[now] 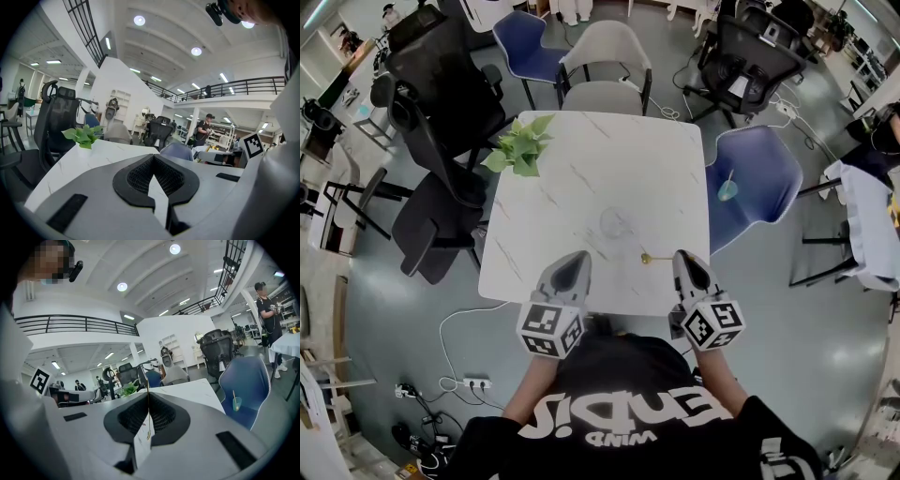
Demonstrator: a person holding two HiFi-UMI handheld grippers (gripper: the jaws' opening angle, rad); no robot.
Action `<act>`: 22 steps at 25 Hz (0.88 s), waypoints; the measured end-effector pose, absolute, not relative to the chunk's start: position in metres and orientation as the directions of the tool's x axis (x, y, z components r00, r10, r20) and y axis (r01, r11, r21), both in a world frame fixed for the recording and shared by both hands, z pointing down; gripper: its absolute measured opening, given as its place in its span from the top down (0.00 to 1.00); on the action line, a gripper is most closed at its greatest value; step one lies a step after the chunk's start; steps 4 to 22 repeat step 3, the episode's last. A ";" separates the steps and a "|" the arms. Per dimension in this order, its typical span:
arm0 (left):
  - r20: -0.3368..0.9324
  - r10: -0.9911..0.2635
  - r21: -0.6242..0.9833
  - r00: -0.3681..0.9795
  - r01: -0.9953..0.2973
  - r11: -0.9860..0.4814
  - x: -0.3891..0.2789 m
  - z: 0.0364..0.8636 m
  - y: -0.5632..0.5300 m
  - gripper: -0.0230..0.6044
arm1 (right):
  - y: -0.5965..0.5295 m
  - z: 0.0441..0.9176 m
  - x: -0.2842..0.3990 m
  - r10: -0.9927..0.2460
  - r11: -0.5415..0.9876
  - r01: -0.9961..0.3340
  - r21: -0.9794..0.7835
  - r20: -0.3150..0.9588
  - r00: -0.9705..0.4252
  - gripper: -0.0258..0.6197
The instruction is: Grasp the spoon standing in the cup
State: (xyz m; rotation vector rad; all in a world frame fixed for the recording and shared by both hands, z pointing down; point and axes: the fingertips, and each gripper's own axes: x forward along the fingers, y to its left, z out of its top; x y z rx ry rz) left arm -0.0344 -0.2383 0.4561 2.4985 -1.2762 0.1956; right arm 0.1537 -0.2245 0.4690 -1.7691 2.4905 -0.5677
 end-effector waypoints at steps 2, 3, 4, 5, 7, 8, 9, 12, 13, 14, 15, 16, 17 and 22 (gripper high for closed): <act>0.267 -0.762 0.228 0.590 -0.807 -0.545 -0.035 0.456 -0.239 0.94 | -0.225 0.469 0.154 -0.919 0.284 -0.906 -0.314 0.182 -0.351 0.94; 0.267 -0.762 0.229 0.590 -0.807 -0.545 -0.035 0.456 -0.239 0.94 | -0.225 0.469 0.154 -0.918 0.284 -0.906 -0.314 0.182 -0.351 0.94; 0.267 -0.762 0.229 0.590 -0.807 -0.545 -0.035 0.456 -0.239 0.94 | -0.225 0.469 0.154 -0.918 0.284 -0.906 -0.314 0.182 -0.351 0.94; 0.267 -0.762 0.229 0.590 -0.807 -0.545 -0.035 0.456 -0.239 0.94 | -0.225 0.469 0.154 -0.918 0.284 -0.906 -0.314 0.182 -0.351 0.94; 0.267 -0.762 0.229 0.590 -0.807 -0.545 -0.035 0.456 -0.239 0.94 | -0.225 0.469 0.154 -0.918 0.284 -0.906 -0.314 0.182 -0.351 0.94; 0.267 -0.762 0.229 0.590 -0.807 -0.545 -0.035 0.456 -0.239 0.94 | -0.225 0.469 0.154 -0.918 0.284 -0.906 -0.314 0.182 -0.351 0.94; 0.267 -0.762 0.229 0.590 -0.807 -0.545 -0.035 0.456 -0.239 0.94 | -0.225 0.469 0.154 -0.918 0.284 -0.906 -0.314 0.182 -0.351 0.94; 0.267 -0.762 0.229 0.590 -0.807 -0.545 -0.035 0.456 -0.239 0.94 | -0.225 0.469 0.154 -0.918 0.284 -0.906 -0.314 0.182 -0.351 0.94; 0.267 -0.762 0.229 0.590 -0.807 -0.545 -0.035 0.456 -0.239 0.94 | -0.225 0.469 0.154 -0.918 0.284 -0.906 -0.314 0.182 -0.351 0.94; 0.267 -0.762 0.229 0.590 -0.807 -0.545 -0.035 0.456 -0.239 0.94 | -0.225 0.469 0.154 -0.918 0.284 -0.906 -0.314 0.182 -0.351 0.94; 0.267 -0.762 0.229 0.590 -0.807 -0.545 -0.035 0.456 -0.239 0.94 | -0.225 0.469 0.154 -0.918 0.284 -0.906 -0.314 0.182 -0.351 0.94; 0.267 -0.762 0.229 0.590 -0.807 -0.545 -0.035 0.456 -0.239 0.94 | -0.225 0.469 0.154 -0.918 0.284 -0.906 -0.314 0.182 -0.351 0.94; 0.267 -0.762 0.229 0.590 -0.807 -0.545 -0.035 0.456 -0.239 0.94 | -0.225 0.469 0.154 -0.918 0.284 -0.906 -0.314 0.182 -0.351 0.94; 0.267 -0.762 0.229 0.590 -0.807 -0.545 -0.035 0.456 -0.239 0.94 | -0.225 0.469 0.154 -0.918 0.284 -0.906 -0.314 0.182 -0.351 0.94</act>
